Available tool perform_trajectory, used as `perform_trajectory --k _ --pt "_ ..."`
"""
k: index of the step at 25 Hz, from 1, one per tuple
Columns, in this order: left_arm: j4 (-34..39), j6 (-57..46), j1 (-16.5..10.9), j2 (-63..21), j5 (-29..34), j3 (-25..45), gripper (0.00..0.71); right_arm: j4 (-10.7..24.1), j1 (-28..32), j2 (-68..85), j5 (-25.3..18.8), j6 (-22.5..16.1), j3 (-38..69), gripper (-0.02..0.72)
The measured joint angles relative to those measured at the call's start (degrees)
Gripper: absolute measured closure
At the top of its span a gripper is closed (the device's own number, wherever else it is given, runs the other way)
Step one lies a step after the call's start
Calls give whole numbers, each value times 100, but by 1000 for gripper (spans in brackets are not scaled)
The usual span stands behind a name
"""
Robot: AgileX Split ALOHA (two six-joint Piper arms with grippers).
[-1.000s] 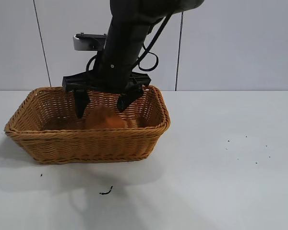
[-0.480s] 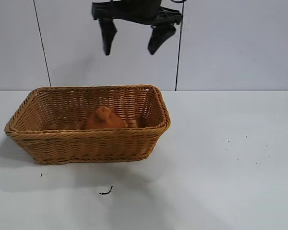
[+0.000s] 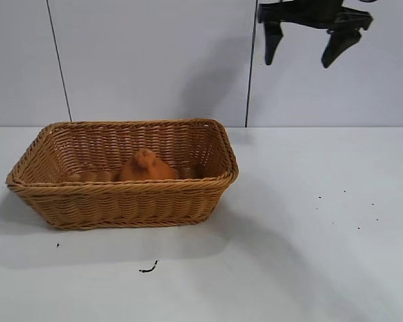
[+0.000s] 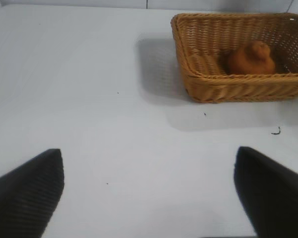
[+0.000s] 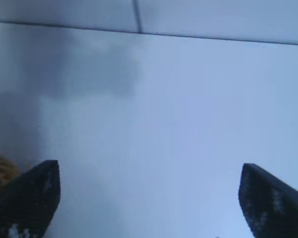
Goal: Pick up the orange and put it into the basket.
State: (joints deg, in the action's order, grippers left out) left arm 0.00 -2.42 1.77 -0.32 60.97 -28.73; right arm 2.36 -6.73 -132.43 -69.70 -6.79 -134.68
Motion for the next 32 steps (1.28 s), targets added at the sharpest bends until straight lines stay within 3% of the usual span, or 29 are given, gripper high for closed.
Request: perform_trajectory --k 6,13,23,32 --pt "0 0 0 0 -6 0 44 -90 382 30 6 -9 200 29" --pt "0 0 0 0 -6 0 44 -67 384 522 3 133 1586 29" --pt "0 0 0 0 -6 0 44 -110 384 3053 7 589 5048 29" --pt "0 0 0 0 -6 0 44 -200 384 6060 6 679 7791 29"
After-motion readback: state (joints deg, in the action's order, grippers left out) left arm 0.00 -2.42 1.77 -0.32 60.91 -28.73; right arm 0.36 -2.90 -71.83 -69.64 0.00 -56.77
